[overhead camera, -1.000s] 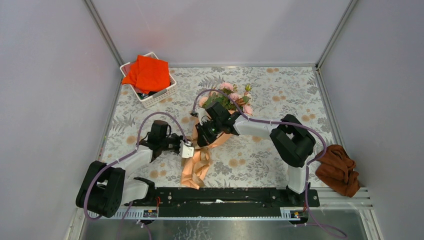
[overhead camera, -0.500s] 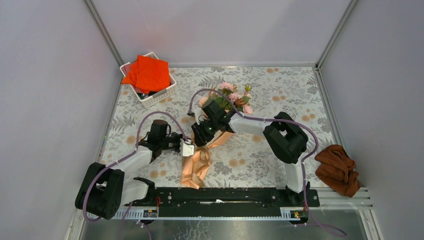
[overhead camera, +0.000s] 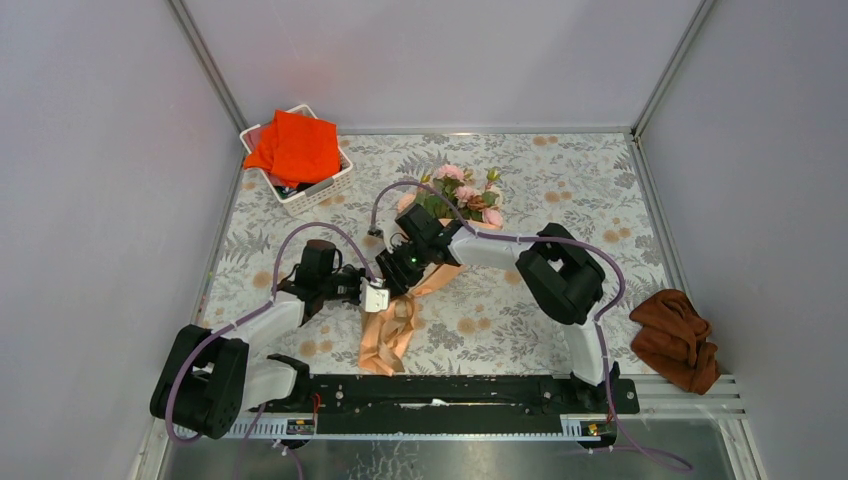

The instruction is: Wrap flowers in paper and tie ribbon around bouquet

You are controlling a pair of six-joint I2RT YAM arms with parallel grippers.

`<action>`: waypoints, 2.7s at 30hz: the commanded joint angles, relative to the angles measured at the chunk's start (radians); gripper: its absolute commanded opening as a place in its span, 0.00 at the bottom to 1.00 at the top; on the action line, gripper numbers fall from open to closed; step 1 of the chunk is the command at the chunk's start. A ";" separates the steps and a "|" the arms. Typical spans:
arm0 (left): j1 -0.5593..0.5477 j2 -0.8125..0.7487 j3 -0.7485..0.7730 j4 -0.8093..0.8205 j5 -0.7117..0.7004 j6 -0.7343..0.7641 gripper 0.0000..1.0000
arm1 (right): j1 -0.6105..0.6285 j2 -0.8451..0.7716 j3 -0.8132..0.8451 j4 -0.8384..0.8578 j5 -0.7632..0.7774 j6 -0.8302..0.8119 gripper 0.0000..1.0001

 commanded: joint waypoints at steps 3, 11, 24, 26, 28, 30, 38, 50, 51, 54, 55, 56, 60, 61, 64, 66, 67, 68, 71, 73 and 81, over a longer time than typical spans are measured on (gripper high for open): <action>-0.001 -0.025 -0.006 0.004 0.001 -0.004 0.04 | 0.022 0.073 0.017 -0.127 0.174 -0.006 0.44; -0.001 -0.041 -0.002 -0.026 0.007 -0.007 0.05 | 0.021 -0.003 0.018 -0.180 0.227 -0.009 0.00; -0.020 -0.070 0.020 -0.076 0.041 -0.032 0.00 | -0.100 -0.271 -0.145 0.012 0.066 0.103 0.00; -0.031 -0.062 0.019 -0.063 0.037 -0.034 0.00 | -0.115 -0.278 -0.158 0.014 0.054 0.101 0.00; -0.037 -0.053 0.014 -0.036 0.031 -0.034 0.00 | -0.125 -0.281 -0.164 0.012 0.030 0.094 0.00; -0.039 -0.046 0.007 0.000 0.021 -0.035 0.00 | -0.133 -0.285 -0.171 0.011 0.017 0.090 0.00; -0.046 -0.059 -0.005 -0.009 0.014 -0.020 0.29 | -0.155 -0.300 -0.237 0.096 -0.110 0.091 0.00; -0.146 -0.208 0.104 -0.413 0.183 0.182 0.54 | -0.186 -0.282 -0.302 0.230 -0.206 0.076 0.08; -0.172 -0.187 0.100 -0.403 0.176 0.188 0.51 | -0.195 -0.285 -0.314 0.250 -0.217 0.085 0.09; -0.238 -0.113 0.082 -0.270 0.147 0.142 0.46 | -0.217 -0.275 -0.332 0.284 -0.255 0.103 0.12; -0.254 -0.091 0.077 -0.200 0.136 0.082 0.46 | -0.222 -0.267 -0.332 0.281 -0.258 0.104 0.12; -0.267 -0.076 0.072 -0.128 0.123 0.035 0.45 | -0.223 -0.259 -0.336 0.282 -0.260 0.102 0.13; -0.313 -0.040 0.063 0.017 0.077 -0.033 0.46 | -0.225 -0.248 -0.355 0.322 -0.263 0.116 0.14; -0.322 -0.034 0.060 0.039 0.064 -0.045 0.47 | -0.227 -0.248 -0.360 0.334 -0.267 0.121 0.14; -0.345 -0.014 0.055 0.058 0.034 -0.055 0.48 | -0.228 -0.247 -0.366 0.361 -0.285 0.131 0.17; -0.351 -0.007 0.046 0.064 0.025 -0.047 0.47 | -0.227 -0.244 -0.365 0.361 -0.294 0.136 0.20; -0.356 -0.006 0.039 0.064 0.022 -0.036 0.47 | -0.226 -0.247 -0.367 0.358 -0.294 0.138 0.22; -0.360 -0.004 0.033 0.064 0.017 -0.023 0.44 | -0.226 -0.253 -0.371 0.353 -0.286 0.141 0.24; -0.364 -0.005 0.024 0.051 0.016 0.001 0.27 | -0.228 -0.303 -0.399 0.344 -0.243 0.156 0.31; -0.367 -0.008 0.022 0.051 0.028 0.000 0.12 | -0.231 -0.341 -0.419 0.339 -0.209 0.180 0.34; -0.366 -0.078 0.017 0.034 -0.040 -0.086 0.00 | -0.230 -0.452 -0.552 0.500 -0.154 0.341 0.49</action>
